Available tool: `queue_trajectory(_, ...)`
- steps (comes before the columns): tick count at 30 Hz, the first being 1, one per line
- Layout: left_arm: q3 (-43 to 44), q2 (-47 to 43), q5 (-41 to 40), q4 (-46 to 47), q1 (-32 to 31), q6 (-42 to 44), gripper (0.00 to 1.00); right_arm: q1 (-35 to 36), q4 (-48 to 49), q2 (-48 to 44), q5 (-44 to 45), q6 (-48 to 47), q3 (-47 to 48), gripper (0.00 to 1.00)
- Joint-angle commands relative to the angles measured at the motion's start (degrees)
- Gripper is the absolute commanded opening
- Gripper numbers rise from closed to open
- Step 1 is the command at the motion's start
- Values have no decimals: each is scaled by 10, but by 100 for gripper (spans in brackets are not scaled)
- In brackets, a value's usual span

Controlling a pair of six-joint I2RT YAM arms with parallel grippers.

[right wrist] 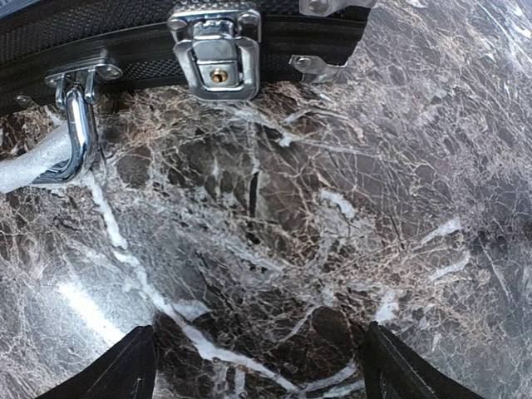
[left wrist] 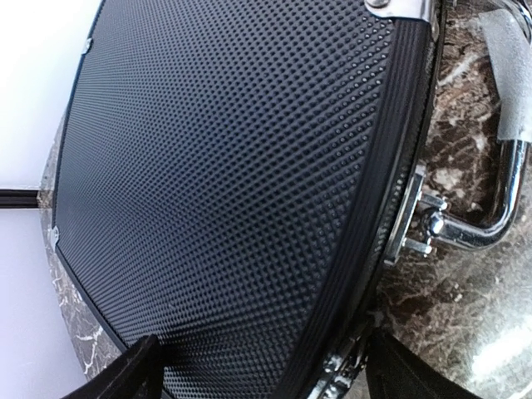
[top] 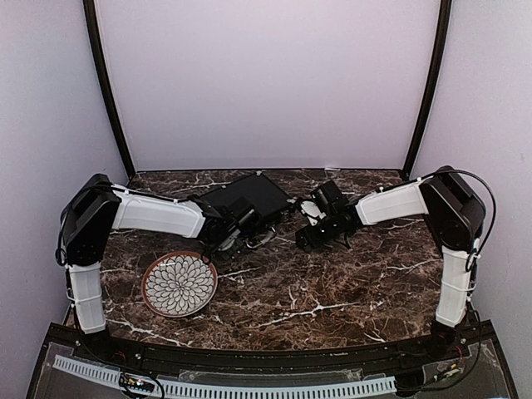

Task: Pack up texas hold em set
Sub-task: Press the left-side button of the box for the chip case, then press the right-side button of the box against the chip case.

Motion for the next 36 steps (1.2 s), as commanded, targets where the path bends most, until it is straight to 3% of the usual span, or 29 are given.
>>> queue_trajectory(1,-59,48,0,-41,8,-20,84,1,10,2,-8,0,-6,86)
queue_trajectory(9,-73,67,-24,-53,-20,-51,87,1,8,-1,-8,0,-9,86)
queue_trajectory(13,-53,22,-25,-67,-22,-48,91,0,6,-11,-8,4,-6,86)
queue_trajectory(23,-47,-122,96,-17,-12,-22,99,-17,1,-24,-26,15,42,86)
queue_trajectory(36,-43,-158,177,5,34,-28,99,-42,-31,75,-13,-99,180,86)
